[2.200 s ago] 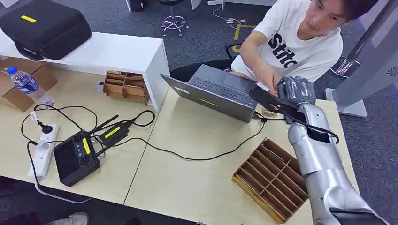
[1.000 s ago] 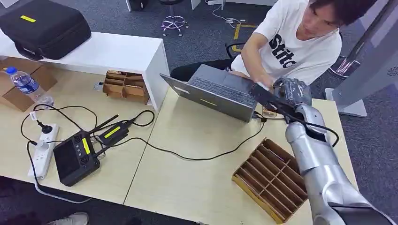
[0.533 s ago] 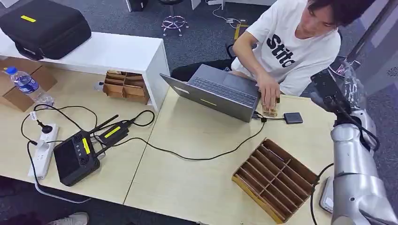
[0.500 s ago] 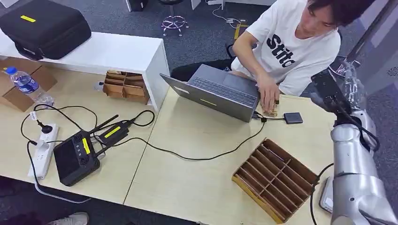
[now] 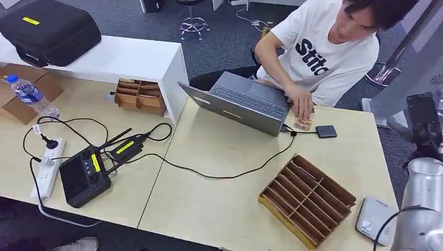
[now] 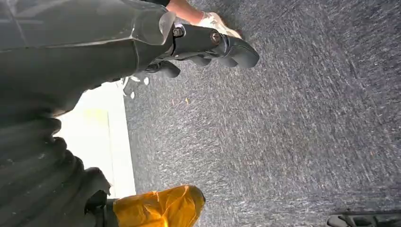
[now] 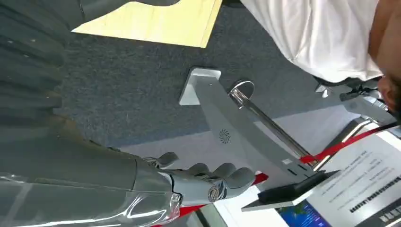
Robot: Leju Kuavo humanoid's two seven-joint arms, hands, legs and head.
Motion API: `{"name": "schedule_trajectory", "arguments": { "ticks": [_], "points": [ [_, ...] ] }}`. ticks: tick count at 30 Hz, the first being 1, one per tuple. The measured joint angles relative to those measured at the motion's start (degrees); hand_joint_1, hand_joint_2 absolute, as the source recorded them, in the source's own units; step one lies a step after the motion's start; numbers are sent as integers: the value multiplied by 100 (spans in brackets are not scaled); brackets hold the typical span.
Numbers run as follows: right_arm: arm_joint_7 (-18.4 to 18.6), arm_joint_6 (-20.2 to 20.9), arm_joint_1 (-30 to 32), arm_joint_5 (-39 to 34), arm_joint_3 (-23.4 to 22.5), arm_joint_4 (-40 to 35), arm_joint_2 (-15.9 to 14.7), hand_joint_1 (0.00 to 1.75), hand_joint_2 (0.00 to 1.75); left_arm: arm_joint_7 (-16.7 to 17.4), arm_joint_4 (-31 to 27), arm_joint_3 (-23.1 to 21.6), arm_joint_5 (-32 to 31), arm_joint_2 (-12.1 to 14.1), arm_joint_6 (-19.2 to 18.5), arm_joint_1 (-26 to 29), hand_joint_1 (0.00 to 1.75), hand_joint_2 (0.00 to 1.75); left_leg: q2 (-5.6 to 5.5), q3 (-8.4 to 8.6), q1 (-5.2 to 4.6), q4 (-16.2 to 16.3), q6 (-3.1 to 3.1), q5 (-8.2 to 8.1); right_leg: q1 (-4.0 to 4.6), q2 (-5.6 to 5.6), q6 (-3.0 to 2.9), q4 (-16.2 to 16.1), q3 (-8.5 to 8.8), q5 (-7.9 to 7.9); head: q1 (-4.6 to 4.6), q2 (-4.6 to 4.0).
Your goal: Pass the card to the sensor for recognition and then transmit it.
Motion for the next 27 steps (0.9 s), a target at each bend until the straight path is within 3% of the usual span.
{"name": "schedule_trajectory", "arguments": {
  "ticks": [4,7,9,13,23,27],
  "points": [
    [-171,243,58,-961,-519,186,-241,0,175,-7,0,7,7,11,0,2,0,175,-25,3,2,2,0,0,1,-26,0,-3,3,-3,0,0],
    [-766,984,271,-2687,-1498,602,-663,0,175,-35,0,13,7,44,-2,17,0,175,-61,-1,2,3,5,-3,1,-61,11,-11,18,-11,0,0],
    [-1069,1476,535,-3450,-2213,857,-975,0,175,-37,0,20,7,55,-2,34,0,175,-83,-7,1,2,12,-8,1,-80,20,-15,34,-17,4,0],
    [-1165,1626,826,-3626,-2928,1154,-1254,0,175,-41,0,41,7,74,0,58,0,175,-20,5,-4,1,22,-27,-5,-16,19,-15,25,-17,0,0],
    [-1228,2007,1309,-4286,-3849,1519,-1683,0,175,-44,0,98,26,76,2,49,0,175,-13,18,-3,1,23,-28,-4,-12,22,-17,30,-19,-2,0],
    [-1285,2652,1557,-5074,-4238,1646,-1843,0,175,-50,0,122,59,70,11,34,0,175,-33,18,-3,2,24,-29,-4,-35,27,-20,35,-25,0,0]
  ]
}}
